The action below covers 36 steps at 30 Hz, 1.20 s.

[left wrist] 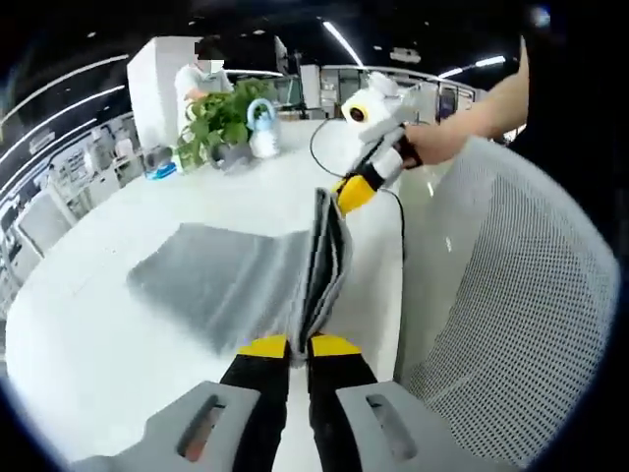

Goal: Fold the towel on the table until its edges align and the towel forms a compact rectangular stack.

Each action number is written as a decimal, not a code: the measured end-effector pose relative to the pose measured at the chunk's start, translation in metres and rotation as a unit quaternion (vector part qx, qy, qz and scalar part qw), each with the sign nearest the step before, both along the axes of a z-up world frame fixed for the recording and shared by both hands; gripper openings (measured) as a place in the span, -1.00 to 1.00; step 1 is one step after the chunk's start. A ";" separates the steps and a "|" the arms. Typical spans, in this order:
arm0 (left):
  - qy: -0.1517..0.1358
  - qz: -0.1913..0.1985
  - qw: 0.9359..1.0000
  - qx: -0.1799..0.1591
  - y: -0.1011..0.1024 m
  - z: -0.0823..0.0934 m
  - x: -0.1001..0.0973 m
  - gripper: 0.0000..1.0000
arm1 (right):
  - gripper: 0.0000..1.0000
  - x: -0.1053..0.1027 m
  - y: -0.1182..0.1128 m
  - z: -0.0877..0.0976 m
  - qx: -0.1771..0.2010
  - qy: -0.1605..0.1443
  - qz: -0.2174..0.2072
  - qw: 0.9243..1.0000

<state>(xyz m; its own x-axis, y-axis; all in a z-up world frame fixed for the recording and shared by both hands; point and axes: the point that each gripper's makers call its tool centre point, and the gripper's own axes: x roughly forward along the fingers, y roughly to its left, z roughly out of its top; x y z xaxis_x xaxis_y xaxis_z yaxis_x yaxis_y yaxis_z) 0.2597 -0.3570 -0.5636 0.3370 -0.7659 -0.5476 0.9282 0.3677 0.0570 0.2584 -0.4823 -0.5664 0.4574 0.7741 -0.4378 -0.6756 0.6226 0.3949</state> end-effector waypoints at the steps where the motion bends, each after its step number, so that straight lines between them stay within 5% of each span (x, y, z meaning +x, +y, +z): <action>1: 0.004 0.007 1.000 -0.014 0.001 0.005 0.001 -0.90 | -0.96 0.000 0.002 0.007 0.002 -0.015 0.009 1.000; 6: 0.062 0.050 0.986 -0.146 0.003 0.041 0.010 -0.90 | -0.97 0.006 0.001 0.035 0.033 -0.045 -0.001 0.998; 12: 0.102 0.065 0.969 -0.214 0.004 0.064 0.006 -0.90 | -0.97 0.012 0.004 0.049 0.098 -0.035 -0.018 0.994; 15: 0.106 0.062 0.972 -0.200 0.004 0.067 0.000 -0.90 | -0.97 0.012 0.007 0.054 0.100 -0.036 -0.012 0.994; 19: 0.067 0.057 0.987 -0.135 0.009 0.073 -0.007 -0.90 | -0.97 0.007 0.009 0.065 0.097 -0.042 0.019 0.994; 33: 0.049 0.058 0.987 -0.140 0.009 0.112 -0.027 -0.90 | -0.97 -0.006 0.014 0.092 0.140 -0.038 0.044 0.988; 36: 0.049 0.055 0.987 -0.139 0.007 0.115 -0.030 -0.90 | -0.97 -0.007 0.013 0.096 0.138 -0.057 0.047 0.988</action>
<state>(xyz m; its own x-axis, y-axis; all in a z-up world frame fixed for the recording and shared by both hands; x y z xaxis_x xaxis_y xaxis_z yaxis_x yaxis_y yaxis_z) 0.2298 -0.3496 -0.4490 0.3834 -0.8527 -0.3548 0.8774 0.4562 -0.1484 0.2514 -0.4698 -0.4707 0.4116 0.8983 -0.1540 -0.7759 0.4340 0.4579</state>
